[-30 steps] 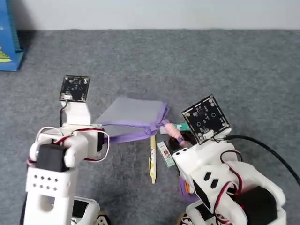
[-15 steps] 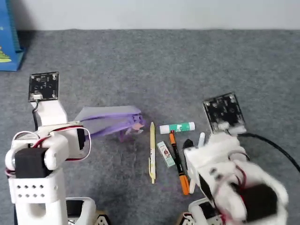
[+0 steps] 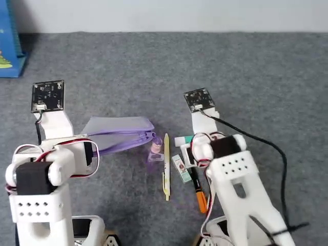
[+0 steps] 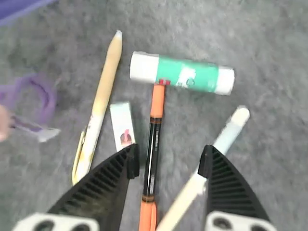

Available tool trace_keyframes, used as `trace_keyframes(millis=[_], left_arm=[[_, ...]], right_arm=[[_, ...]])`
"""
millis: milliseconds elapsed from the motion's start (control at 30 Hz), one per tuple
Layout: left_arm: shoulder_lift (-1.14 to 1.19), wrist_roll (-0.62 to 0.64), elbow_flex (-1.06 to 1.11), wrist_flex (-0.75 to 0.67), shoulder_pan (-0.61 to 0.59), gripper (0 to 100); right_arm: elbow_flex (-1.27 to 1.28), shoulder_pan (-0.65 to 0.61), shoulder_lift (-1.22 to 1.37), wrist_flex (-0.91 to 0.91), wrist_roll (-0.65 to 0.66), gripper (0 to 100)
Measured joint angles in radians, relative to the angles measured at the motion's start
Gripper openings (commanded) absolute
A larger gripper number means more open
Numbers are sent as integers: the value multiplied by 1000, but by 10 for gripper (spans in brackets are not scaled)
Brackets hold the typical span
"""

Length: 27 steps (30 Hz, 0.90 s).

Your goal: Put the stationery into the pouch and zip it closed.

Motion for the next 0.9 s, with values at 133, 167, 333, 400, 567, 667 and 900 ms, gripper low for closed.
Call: trace_keyframes(millis=[133, 167, 333, 400, 567, 667, 900], left_arm=[[0, 0, 0, 0, 0, 13], [0, 0, 0, 0, 0, 13], [0, 0, 0, 0, 0, 13], [0, 0, 0, 0, 0, 13], [0, 0, 0, 0, 0, 13], [0, 0, 0, 0, 0, 13], [0, 0, 0, 0, 0, 13]], right_arm=[[12, 0, 104, -106, 0, 198], [12, 0, 133, -124, 0, 197], [12, 0, 267, -227, 0, 197], [12, 0, 316, -265, 0, 197], [12, 0, 434, -354, 0, 197], [12, 2, 491, -387, 0, 194], [9, 9, 505, -391, 15, 32]])
